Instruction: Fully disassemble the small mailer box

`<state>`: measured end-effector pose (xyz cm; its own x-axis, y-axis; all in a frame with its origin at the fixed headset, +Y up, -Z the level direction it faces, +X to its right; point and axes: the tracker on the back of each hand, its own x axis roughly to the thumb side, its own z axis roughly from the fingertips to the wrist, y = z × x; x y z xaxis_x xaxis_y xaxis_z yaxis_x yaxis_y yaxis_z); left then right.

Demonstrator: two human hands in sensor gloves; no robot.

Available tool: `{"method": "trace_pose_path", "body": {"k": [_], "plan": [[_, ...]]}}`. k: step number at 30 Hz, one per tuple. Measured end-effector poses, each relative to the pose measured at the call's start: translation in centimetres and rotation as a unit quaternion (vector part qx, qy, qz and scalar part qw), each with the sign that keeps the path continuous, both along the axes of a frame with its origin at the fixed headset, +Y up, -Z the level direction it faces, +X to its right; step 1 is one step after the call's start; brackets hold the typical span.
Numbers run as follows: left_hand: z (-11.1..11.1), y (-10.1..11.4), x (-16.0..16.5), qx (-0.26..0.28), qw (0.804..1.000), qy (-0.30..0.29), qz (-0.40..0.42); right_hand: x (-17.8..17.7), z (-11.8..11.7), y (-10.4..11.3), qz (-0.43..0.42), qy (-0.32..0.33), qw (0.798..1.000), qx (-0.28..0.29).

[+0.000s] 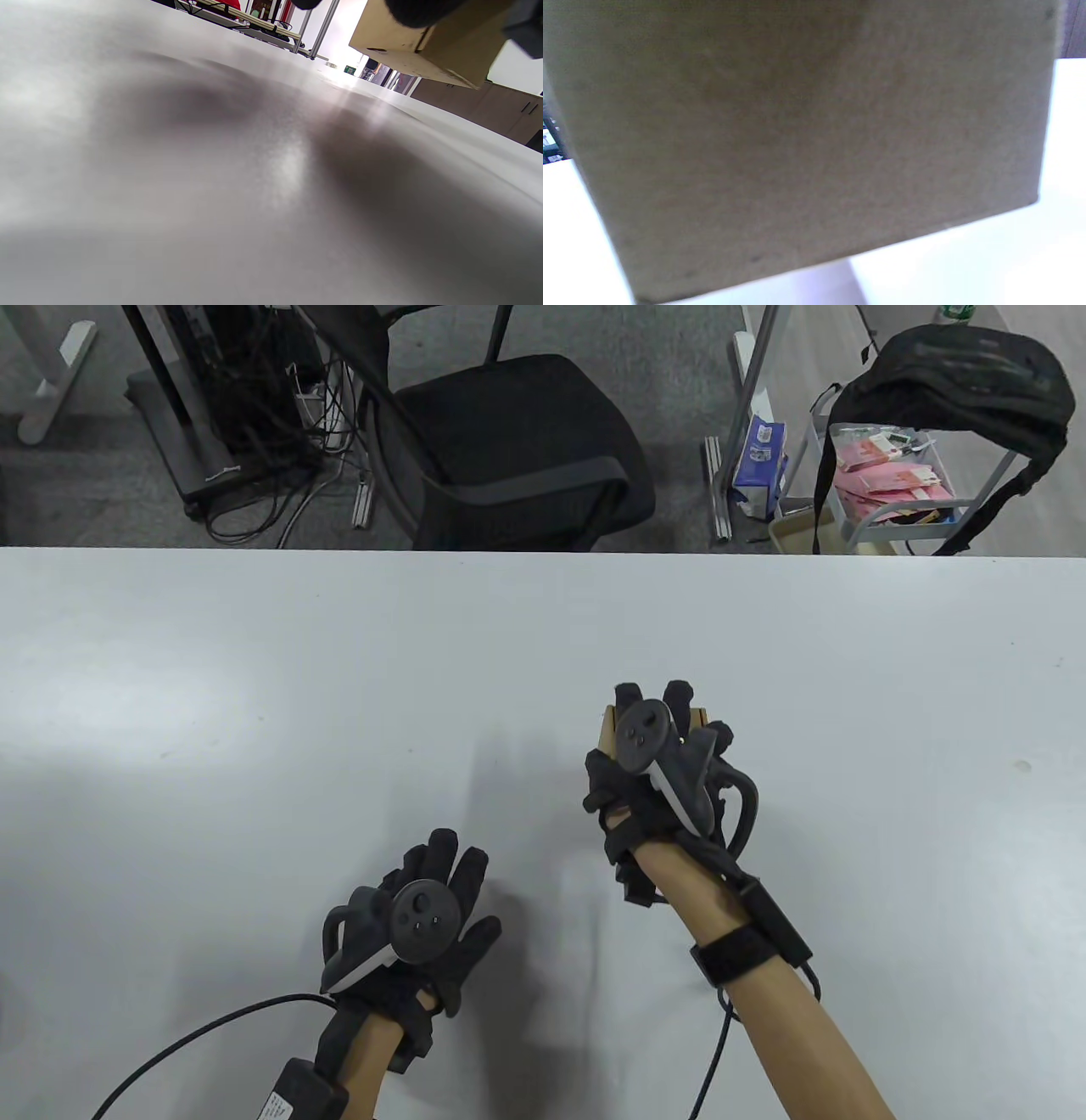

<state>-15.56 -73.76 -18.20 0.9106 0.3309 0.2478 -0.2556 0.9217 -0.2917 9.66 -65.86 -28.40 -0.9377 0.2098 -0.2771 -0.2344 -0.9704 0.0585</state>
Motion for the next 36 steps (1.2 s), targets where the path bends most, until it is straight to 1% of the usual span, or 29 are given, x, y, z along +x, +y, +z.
{"method": "trace_pose_path", "body": {"k": [2,5,7,8,10,14,20,24,26,30,33,35,36], "plan": [[0.1,0.0,0.3,-0.002,1.0,-0.006,-0.003,-0.3,2.6,0.0,-0.018,0.001,1.0,-0.002],[0.1,-0.1,0.6,-0.007,1.0,-0.011,-0.007,-0.9,5.7,0.0,-0.034,0.004,0.999,0.007],[0.0,-0.4,0.5,-0.015,1.0,-0.01,-0.008,-1.4,7.9,0.0,-0.064,0.005,0.998,0.004],[-0.1,-0.5,0.4,-0.02,1.0,-0.008,-0.007,-1.6,8.4,0.0,-0.074,0.004,0.997,0.002],[-0.3,-0.8,0.2,-0.03,1.0,-0.005,-0.005,-2.6,10.6,-0.2,-0.088,0.004,0.996,0.002],[-0.5,-1.2,-0.2,-0.043,0.999,-0.002,-0.005,-4.7,12.7,-1.2,-0.057,0.011,0.998,0.012],[-0.6,-1.0,-0.2,-0.038,0.999,-0.004,-0.01,-7.0,12.6,-2.7,-0.033,0.024,0.999,0.006],[-0.5,-1.0,-0.1,-0.038,0.999,-0.005,-0.011,-7.6,12.2,-4.3,-0.043,0.031,0.998,-0.023],[-0.5,-1.1,-0.1,-0.044,0.999,-0.007,-0.014,-7.8,12.2,-4.7,-0.011,0.036,0.999,-0.01],[-0.6,-1.1,-0.2,-0.049,0.999,-0.005,-0.013,-7.8,12.1,-4.7,-0.006,0.041,0.999,-0.03],[-0.6,-1.0,-0.3,-0.041,0.999,0.002,-0.017,-7.4,12.0,-4.7,-0.014,0.046,0.998,-0.05],[-0.6,-0.5,-0.8,-0.017,0.999,0.018,-0.032,-6.5,11.6,-4.1,-0.042,0.052,0.994,-0.081],[-0.6,-0.1,-1.0,-0.001,0.999,0.023,-0.036,-6.0,11.5,-3.8,-0.063,0.055,0.993,-0.087]]}}
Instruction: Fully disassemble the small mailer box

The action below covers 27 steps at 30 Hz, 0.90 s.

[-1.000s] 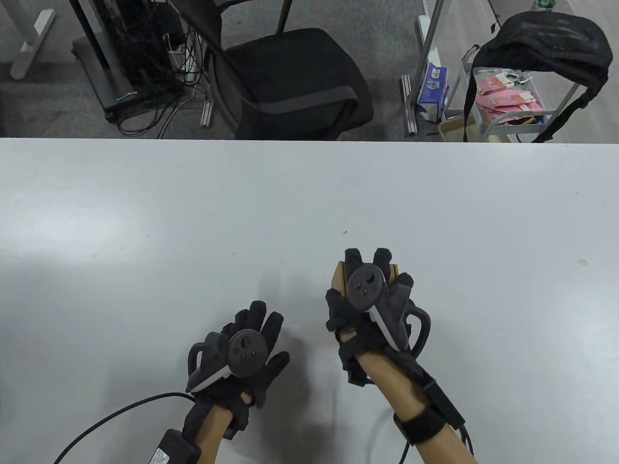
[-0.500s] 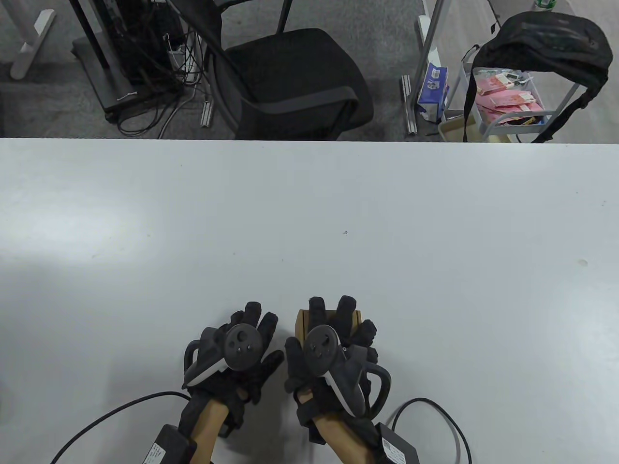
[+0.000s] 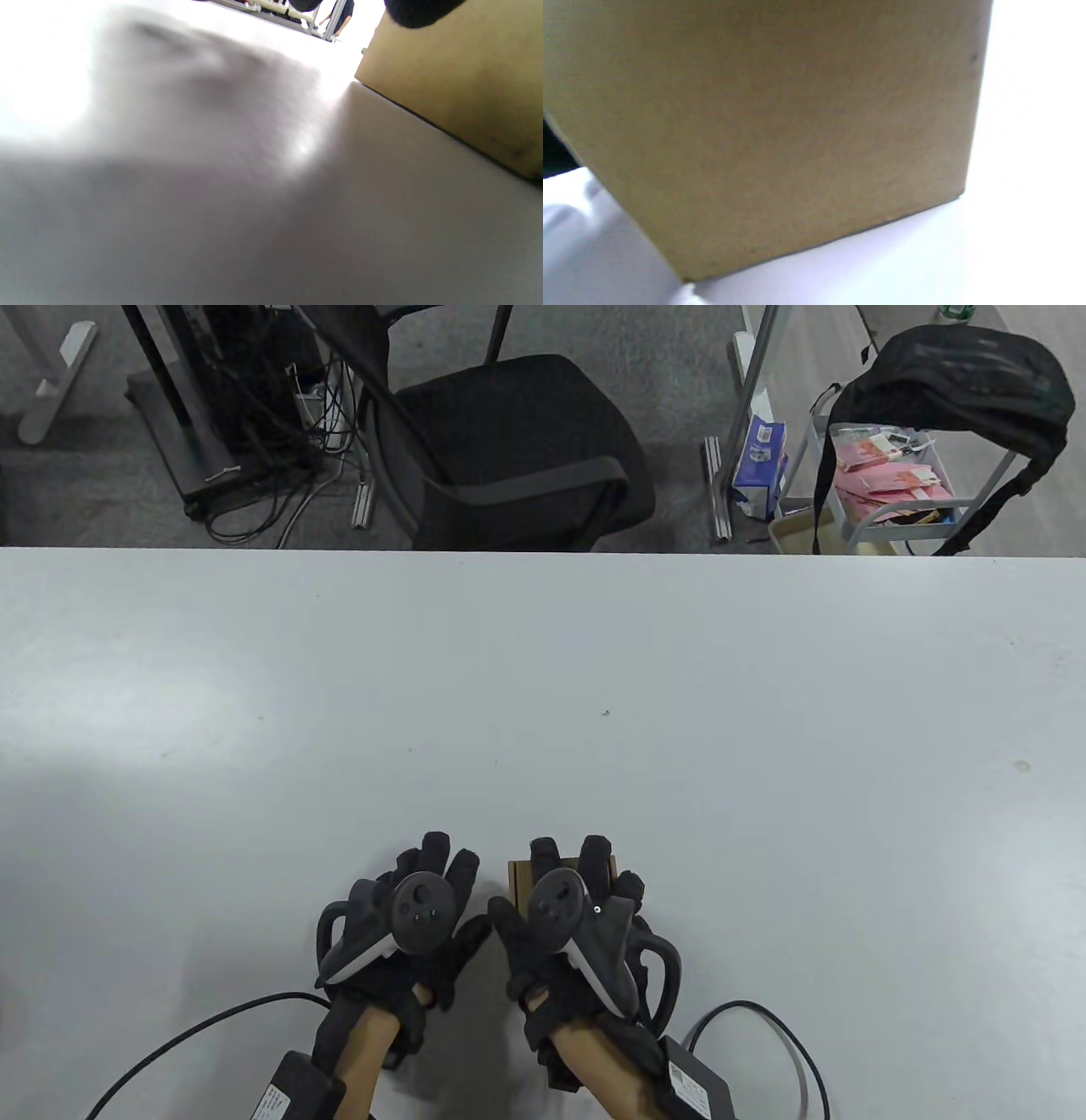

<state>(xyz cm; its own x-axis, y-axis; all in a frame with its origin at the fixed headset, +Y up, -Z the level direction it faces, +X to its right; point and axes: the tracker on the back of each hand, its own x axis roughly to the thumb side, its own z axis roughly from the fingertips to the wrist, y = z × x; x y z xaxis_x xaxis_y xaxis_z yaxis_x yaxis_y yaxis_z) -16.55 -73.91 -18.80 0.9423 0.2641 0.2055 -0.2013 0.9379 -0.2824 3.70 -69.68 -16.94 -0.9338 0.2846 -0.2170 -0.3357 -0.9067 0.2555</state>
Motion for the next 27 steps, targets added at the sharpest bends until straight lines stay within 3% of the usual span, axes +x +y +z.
{"method": "trace_pose_path", "body": {"k": [2,5,8,10,14,18,22,27], "plan": [[0.2,1.1,-0.6,0.059,0.998,0.008,0.015,1.8,-0.5,1.1,-0.076,-0.016,0.997,0.015],[1.0,2.9,-1.1,0.138,0.983,-0.021,0.121,5.5,-1.9,2.3,-0.203,-0.016,0.979,0.028],[1.7,3.4,0.0,0.137,0.964,-0.119,0.194,8.6,-3.0,1.8,-0.297,0.033,0.954,0.027],[1.9,2.9,1.3,0.097,0.963,-0.175,0.184,10.0,-3.3,0.7,-0.301,0.097,0.949,-0.006],[1.2,0.9,3.0,0.023,0.972,-0.196,0.127,11.0,-2.8,-1.3,-0.3,0.185,0.936,-0.011],[0.6,0.8,3.4,0.048,0.973,-0.184,0.133,10.7,-1.7,-2.0,-0.306,0.243,0.92,-0.029],[0.1,0.9,3.3,0.046,0.973,-0.179,0.14,10.3,-0.9,-1.7,-0.248,0.262,0.933,-0.001],[-1.6,0.9,2.9,0.005,0.971,-0.152,0.185,8.5,0.5,-0.5,-0.19,0.325,0.923,0.076]]}}
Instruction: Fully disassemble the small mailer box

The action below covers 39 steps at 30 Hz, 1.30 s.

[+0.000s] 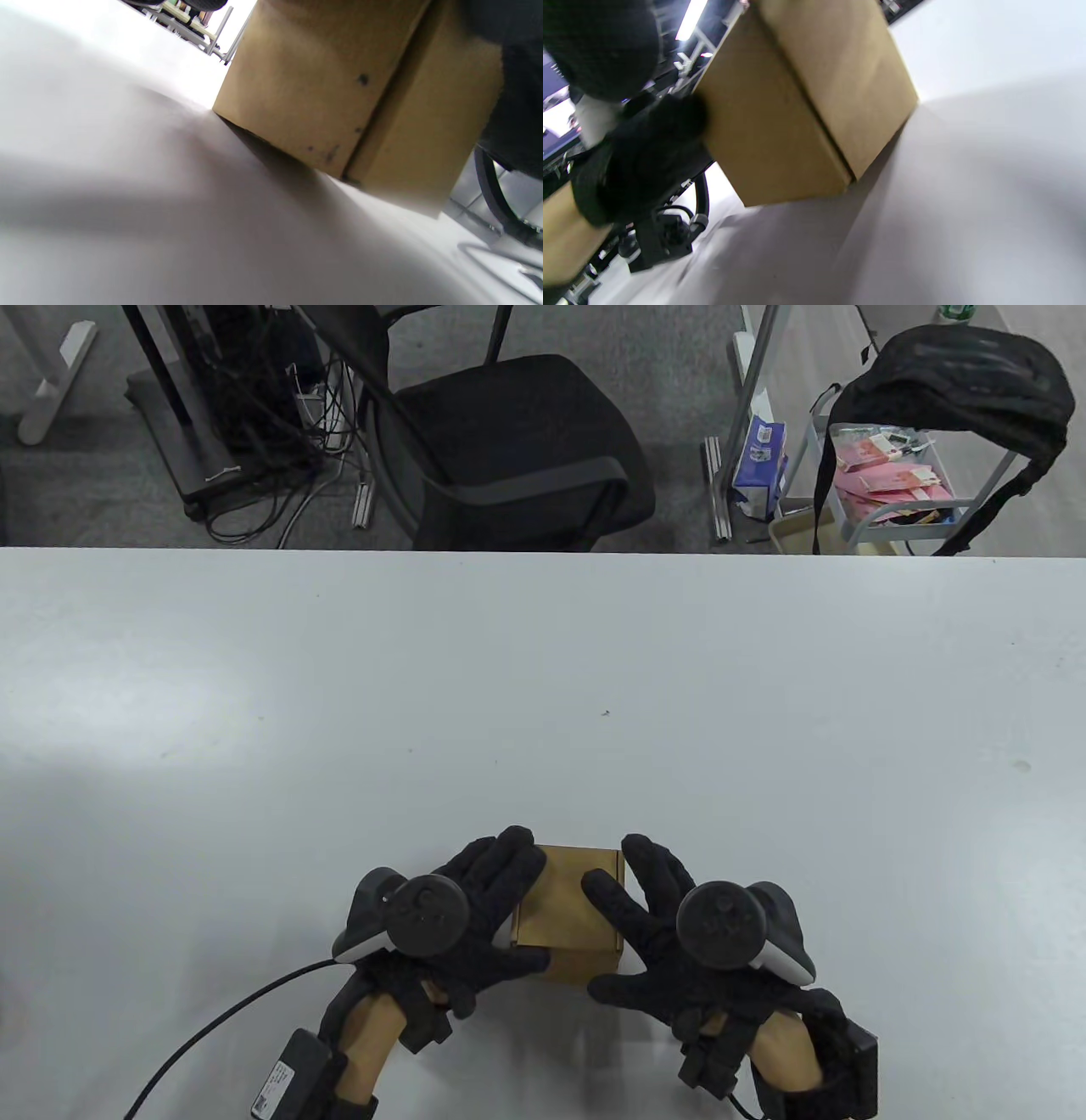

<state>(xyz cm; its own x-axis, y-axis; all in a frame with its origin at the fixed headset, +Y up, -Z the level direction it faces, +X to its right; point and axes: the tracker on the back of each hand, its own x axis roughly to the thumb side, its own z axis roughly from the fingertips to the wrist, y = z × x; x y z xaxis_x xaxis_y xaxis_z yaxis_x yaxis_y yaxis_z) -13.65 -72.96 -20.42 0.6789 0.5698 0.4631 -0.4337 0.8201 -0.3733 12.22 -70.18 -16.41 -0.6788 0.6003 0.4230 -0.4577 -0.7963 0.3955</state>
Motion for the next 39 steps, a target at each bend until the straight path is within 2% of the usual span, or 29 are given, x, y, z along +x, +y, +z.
{"method": "trace_pose_path", "body": {"k": [3,5,9,10,13,19,21,23,24,26,28,30,39], "plan": [[-1.3,0.1,0.3,-0.028,0.999,0.024,0.02,-1.5,0.9,-0.3,0.115,-0.005,0.991,0.073],[-2.0,0.1,0.4,-0.05,0.998,0.027,0.026,-2.2,1.1,-1.1,0.185,-0.019,0.978,0.096],[-2.6,-0.3,0.4,-0.066,0.997,0.033,0.039,-3.1,1.4,-1.4,0.252,-0.067,0.947,0.188],[-2.6,-0.5,0.4,-0.066,0.996,0.036,0.052,-3.4,1.5,-1.7,0.28,-0.079,0.931,0.221],[-2.6,-1.0,0.3,-0.07,0.994,0.04,0.074,-3.9,1.9,-1.9,0.295,-0.09,0.915,0.26],[-2.3,-0.9,0.2,-0.059,0.996,0.035,0.06,-3.7,2.0,-1.3,0.277,-0.059,0.933,0.223],[-2.2,-0.9,0.0,-0.069,0.995,0.029,0.063,-3.4,1.9,-0.9,0.243,-0.033,0.952,0.184],[-2.0,-0.9,-0.2,-0.072,0.994,0.023,0.081,-2.5,1.7,-0.2,0.174,-0.001,0.978,0.112],[-1.8,-0.8,-0.3,-0.077,0.993,0.022,0.091,-1.8,1.6,0.2,0.112,0.021,0.991,0.068],[-1.5,-0.7,-0.4,-0.081,0.992,0.02,0.095,-0.6,1.5,0.6,0.013,0.042,0.999,0.01],[-1.3,-0.5,-0.5,-0.075,0.993,0.02,0.091,0.3,1.4,0.9,-0.043,0.051,0.997,-0.028],[-1.1,-0.4,-0.6,-0.066,0.994,0.021,0.082,0.6,1.3,1.0,-0.064,0.044,0.997,-0.023],[-0.2,-0.4,-0.5,-0.046,0.997,0.022,0.064,1.0,1.9,2.1,-0.057,0.042,0.998,0.0]]}}
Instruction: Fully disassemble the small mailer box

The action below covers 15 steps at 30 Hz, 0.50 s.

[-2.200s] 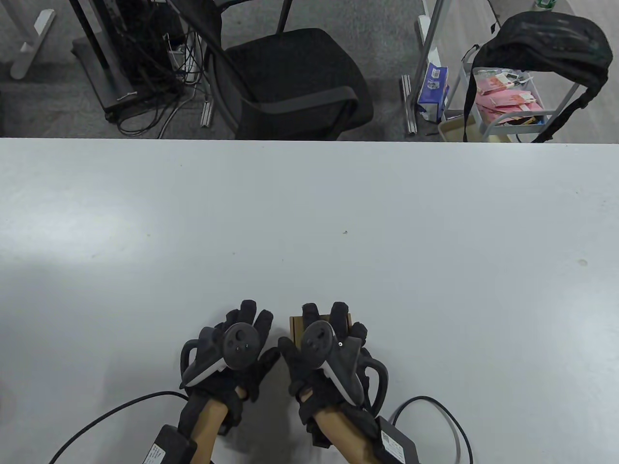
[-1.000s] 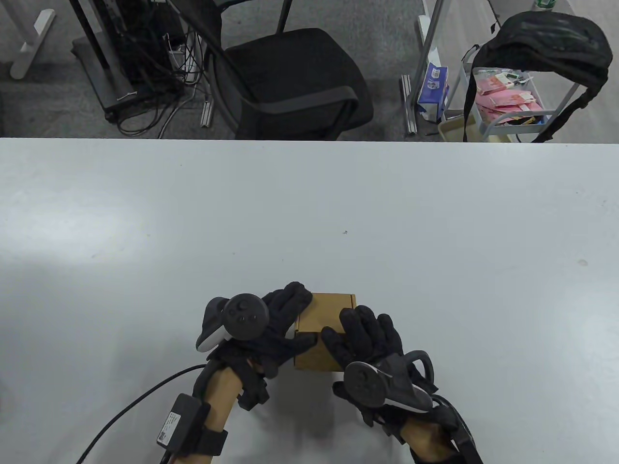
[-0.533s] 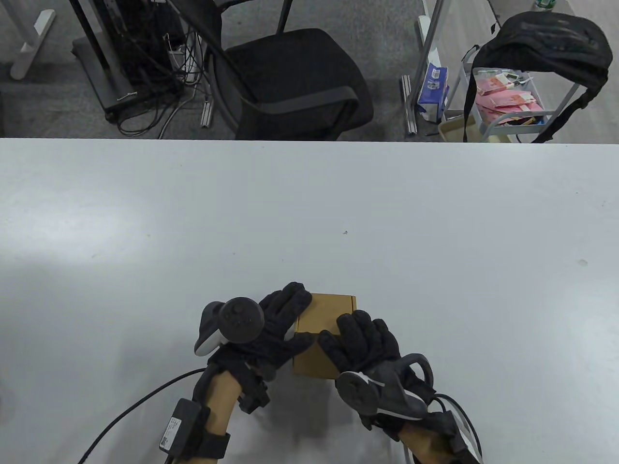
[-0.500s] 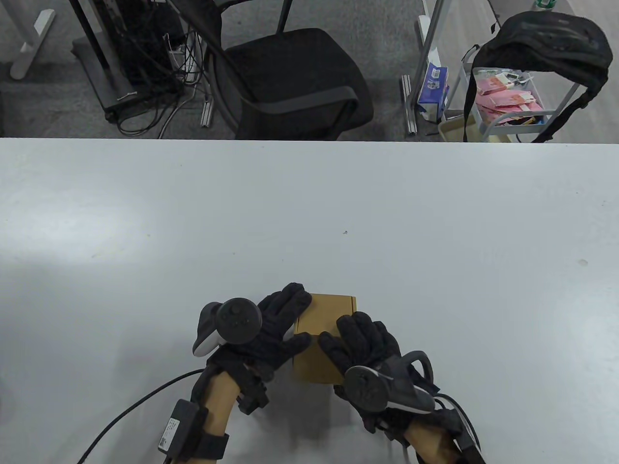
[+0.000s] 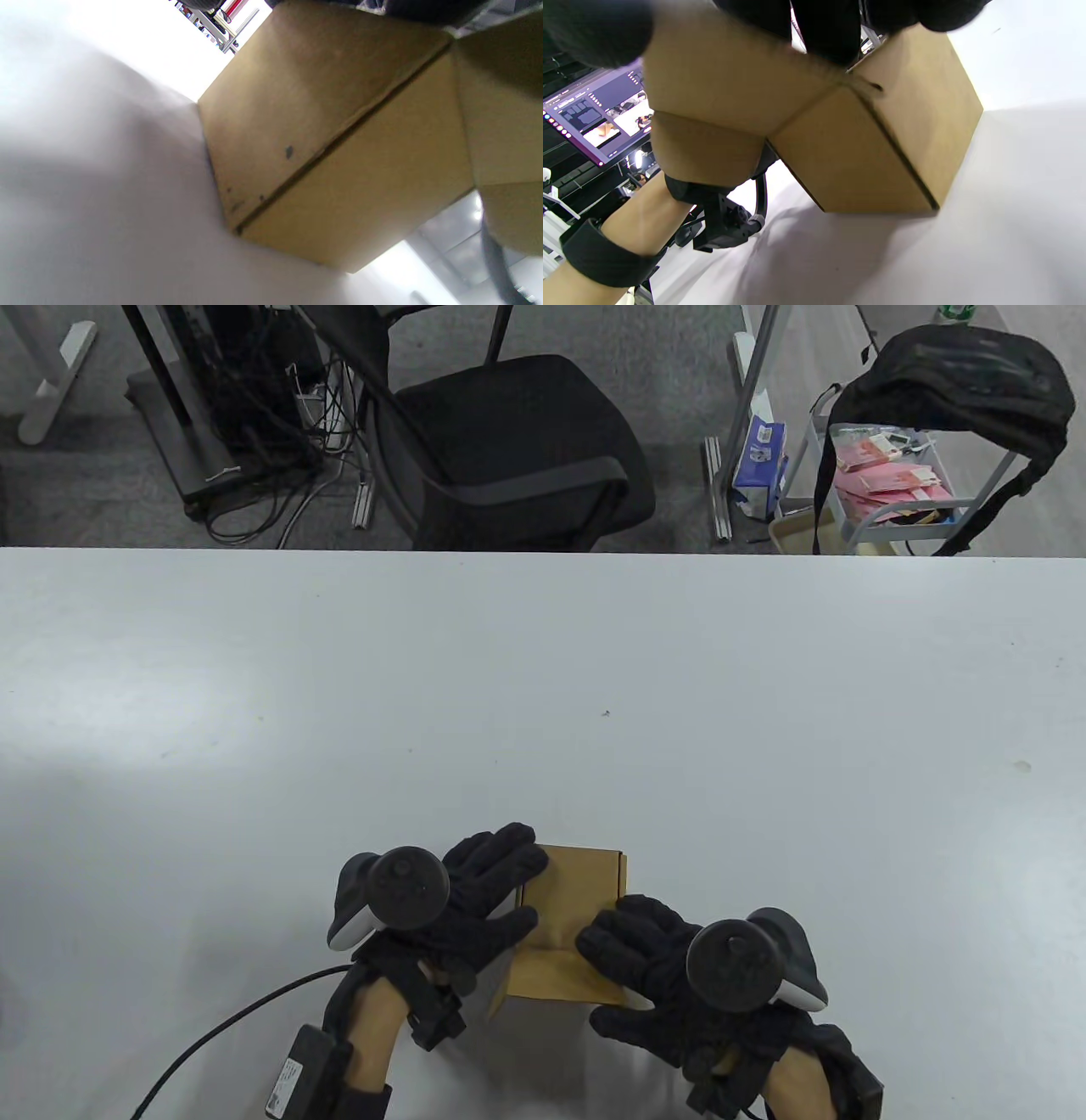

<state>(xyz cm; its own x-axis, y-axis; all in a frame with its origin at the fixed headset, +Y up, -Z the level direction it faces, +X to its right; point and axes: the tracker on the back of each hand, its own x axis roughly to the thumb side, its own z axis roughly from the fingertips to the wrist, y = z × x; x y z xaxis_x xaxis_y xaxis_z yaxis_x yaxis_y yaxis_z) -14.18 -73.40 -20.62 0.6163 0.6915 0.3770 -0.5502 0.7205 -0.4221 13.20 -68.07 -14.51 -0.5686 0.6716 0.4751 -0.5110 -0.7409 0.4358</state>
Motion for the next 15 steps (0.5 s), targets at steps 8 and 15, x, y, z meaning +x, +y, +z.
{"method": "trace_pose_path", "body": {"k": [8,15], "plan": [[0.1,0.1,0.1,-0.003,1.0,0.002,0.015,2.7,0.3,1.3,0.023,-0.117,0.988,0.097],[0.1,0.1,0.1,0.008,1.0,0.002,0.003,-1.6,3.4,1.2,0.234,-0.203,0.872,0.379]]}}
